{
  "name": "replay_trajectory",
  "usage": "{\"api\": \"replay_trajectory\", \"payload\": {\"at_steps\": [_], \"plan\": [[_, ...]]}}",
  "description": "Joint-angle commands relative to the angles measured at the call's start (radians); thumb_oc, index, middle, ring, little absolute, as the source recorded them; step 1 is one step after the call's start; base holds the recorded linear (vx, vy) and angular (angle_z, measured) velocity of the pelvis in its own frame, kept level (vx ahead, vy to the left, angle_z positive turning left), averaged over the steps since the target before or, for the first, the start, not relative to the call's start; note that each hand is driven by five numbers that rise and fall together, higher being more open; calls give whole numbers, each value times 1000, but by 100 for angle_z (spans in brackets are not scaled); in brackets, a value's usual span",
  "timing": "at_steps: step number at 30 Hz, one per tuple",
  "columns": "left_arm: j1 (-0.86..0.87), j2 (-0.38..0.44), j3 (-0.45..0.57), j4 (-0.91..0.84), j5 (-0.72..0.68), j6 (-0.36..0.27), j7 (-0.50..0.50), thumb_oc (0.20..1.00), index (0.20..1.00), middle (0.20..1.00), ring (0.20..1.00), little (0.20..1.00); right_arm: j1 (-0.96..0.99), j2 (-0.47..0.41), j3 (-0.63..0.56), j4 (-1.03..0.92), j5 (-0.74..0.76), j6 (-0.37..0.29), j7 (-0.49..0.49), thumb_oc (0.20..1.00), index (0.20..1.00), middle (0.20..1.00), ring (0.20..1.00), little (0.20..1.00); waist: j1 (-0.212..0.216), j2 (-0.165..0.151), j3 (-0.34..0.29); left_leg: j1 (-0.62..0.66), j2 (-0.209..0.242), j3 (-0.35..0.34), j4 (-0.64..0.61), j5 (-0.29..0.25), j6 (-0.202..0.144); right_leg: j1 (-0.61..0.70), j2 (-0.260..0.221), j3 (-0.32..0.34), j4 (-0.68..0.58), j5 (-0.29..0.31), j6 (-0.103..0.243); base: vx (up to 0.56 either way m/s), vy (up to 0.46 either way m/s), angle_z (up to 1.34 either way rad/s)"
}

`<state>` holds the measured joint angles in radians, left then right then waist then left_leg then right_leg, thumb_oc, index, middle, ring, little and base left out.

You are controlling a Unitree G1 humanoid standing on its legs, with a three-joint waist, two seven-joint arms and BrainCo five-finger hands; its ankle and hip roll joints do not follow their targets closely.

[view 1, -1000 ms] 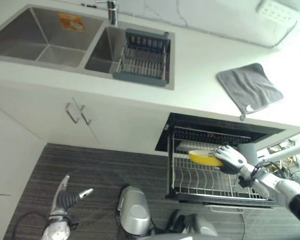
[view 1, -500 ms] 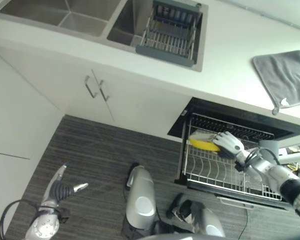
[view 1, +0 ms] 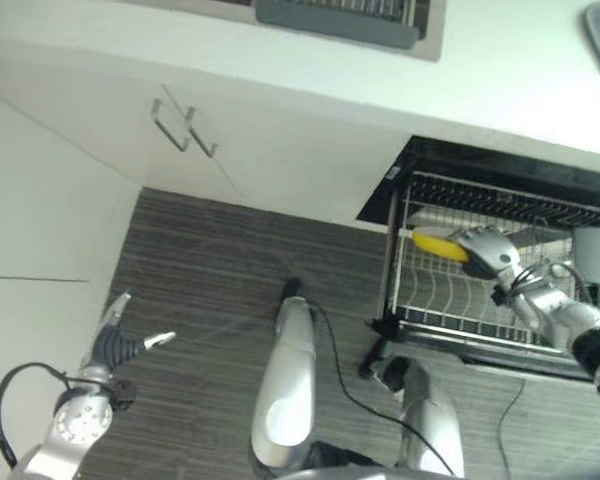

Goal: Place the dishes in the dishwasher.

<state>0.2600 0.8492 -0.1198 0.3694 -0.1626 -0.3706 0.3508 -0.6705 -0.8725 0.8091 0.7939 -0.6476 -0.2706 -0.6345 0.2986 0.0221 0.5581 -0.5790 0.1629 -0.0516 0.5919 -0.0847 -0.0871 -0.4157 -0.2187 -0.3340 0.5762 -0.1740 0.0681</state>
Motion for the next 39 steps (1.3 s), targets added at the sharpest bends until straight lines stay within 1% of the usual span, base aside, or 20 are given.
{"api": "replay_trajectory", "payload": {"at_steps": [1,4,5,7,12,13,17,19,21,23,25,26,28,29,30,31,36,39], "plan": [[-15,-5,-3,-15,-53,-32,39,1000,1000,1000,1000,1000,-73,-72,-23,-7,85,13,14,200,200,200,200,200,-8,-9,-38,-88,-40,5,98,-50,64,-5,36,-9,-51,84,0,-191,61,-22],[-45,-17,-21,-12,-64,-39,51,1000,1000,1000,1000,1000,-119,-90,-11,7,97,20,8,200,200,200,200,200,-17,-8,-38,-112,-40,13,91,-52,69,-50,29,1,-44,81,-1,-168,55,-11],[-66,-31,-38,-6,-64,-48,60,1000,1000,1000,1000,1000,-146,-98,-8,30,96,15,1,200,200,200,200,200,-23,-5,-38,-126,-42,19,88,-55,73,-78,23,6,-35,77,-2,-130,61,-33],[-90,-45,-56,-6,-69,-54,71,1000,1000,1000,1000,1000,-188,-108,-2,49,98,25,6,200,200,200,200,200,-30,2,-38,-141,-46,27,85,-58,79,-117,13,18,-16,72,-3,-126,89,-9],[-134,-80,-90,6,-85,-65,90,1000,1000,1000,1000,1000,-247,-125,-9,105,95,74,-9,200,200,200,200,200,-46,23,-38,-167,-60,48,85,-68,89,-198,-16,44,42,52,-7,-89,123,-7],[-149,-108,-109,9,-91,-72,98,1000,1000,1000,1000,1000,-270,-134,-21,128,62,115,-51,200,200,200,200,200,-57,40,-38,-183,-71,64,93,-77,97,-251,-35,66,88,39,-9,-100,208,-4],[-165,-147,-133,22,-100,-90,106,1000,1000,1000,1000,1000,-294,-132,-33,172,-20,126,-108,200,200,200,200,200,-72,65,-38,-185,-76,82,95,-86,98,-289,-49,90,124,26,-12,-43,159,-7],[-172,-156,-140,29,-115,-105,106,1000,1000,1000,1000,1000,-298,-133,-35,192,-28,125,-114,200,200,200,200,200,-80,76,-38,-182,-78,88,88,-86,98,-300,-50,101,129,23,-14,-26,119,-5],[-176,-162,-143,38,-124,-117,103,1000,1000,1000,1000,1000,-300,-130,-34,207,-30,110,-101,200,200,200,200,200,-84,81,-38,-182,-78,92,85,-86,96,-306,-52,106,131,22,-15,-21,78,1],[-179,-166,-141,44,-135,-123,95,1000,1000,1000,1000,1000,-298,-128,-31,218,-10,88,-48,200,200,200,200,200,-88,85,-38,-175,-79,98,73,-83,93,-306,-50,109,127,21,-16,-14,62,1],[-178,-168,-137,46,-138,-124,89,1000,1000,1000,1000,1000,-288,-126,-30,223,-3,74,-51,200,200,200,200,200,-89,85,-38,-170,-79,100,68,-81,92,-304,-50,110,125,22,-17,-1,19,0],[-181,-168,-137,50,-142,-124,87,1000,1000,1000,1000,1000,-282,-123,-32,228,14,64,-33,200,200,200,200,200,-91,84,-38,-166,-80,101,65,-81,91,-302,-50,109,123,22,-17,0,0,0],[-180,-171,-134,48,-141,-125,83,1000,1000,1000,1000,1000,-262,-111,-43,236,59,64,21,200,200,200,200,200,-92,83,-38,-160,-79,104,60,-80,91,-298,-50,108,120,22,-18,0,0,0],[-179,-172,-132,50,-141,-128,80,1000,1000,1000,1000,1000,-250,-103,-49,241,72,75,47,200,200,200,200,200,-92,83,-38,-158,-79,105,58,-80,91,-297,-49,107,118,22,-19,0,0,0],[-181,-174,-131,51,-139,-131,79,1000,1000,1000,1000,1000,-236,-91,-54,248,74,92,106,507,507,507,507,507,-92,81,-38,-156,-80,105,54,-79,90,-294,-47,106,114,23,-19,0,0,0],[-182,-171,-128,45,-141,-126,74,1000,1000,1000,1000,1000,-225,-85,-55,254,96,87,112,1000,1000,1000,1000,1000,-91,82,-38,-155,-80,105,52,-78,90,-293,-50,103,113,25,-19,0,0,0],[-180,-167,-129,32,-141,-113,74,1000,1000,1000,1000,1000,-207,-64,-75,255,131,51,146,1000,1000,1000,1000,1000,-94,84,-38,-145,-81,108,49,-76,88,-290,-48,103,113,25,-22,0,0,0],[-184,-166,-124,32,-140,-110,69,1000,1000,1000,1000,1000,-204,-56,-77,254,147,54,182,1000,1000,1000,1000,1000,-95,81,-38,-144,-81,109,49,-77,90,-289,-47,102,113,26,-21,0,0,0]]}}
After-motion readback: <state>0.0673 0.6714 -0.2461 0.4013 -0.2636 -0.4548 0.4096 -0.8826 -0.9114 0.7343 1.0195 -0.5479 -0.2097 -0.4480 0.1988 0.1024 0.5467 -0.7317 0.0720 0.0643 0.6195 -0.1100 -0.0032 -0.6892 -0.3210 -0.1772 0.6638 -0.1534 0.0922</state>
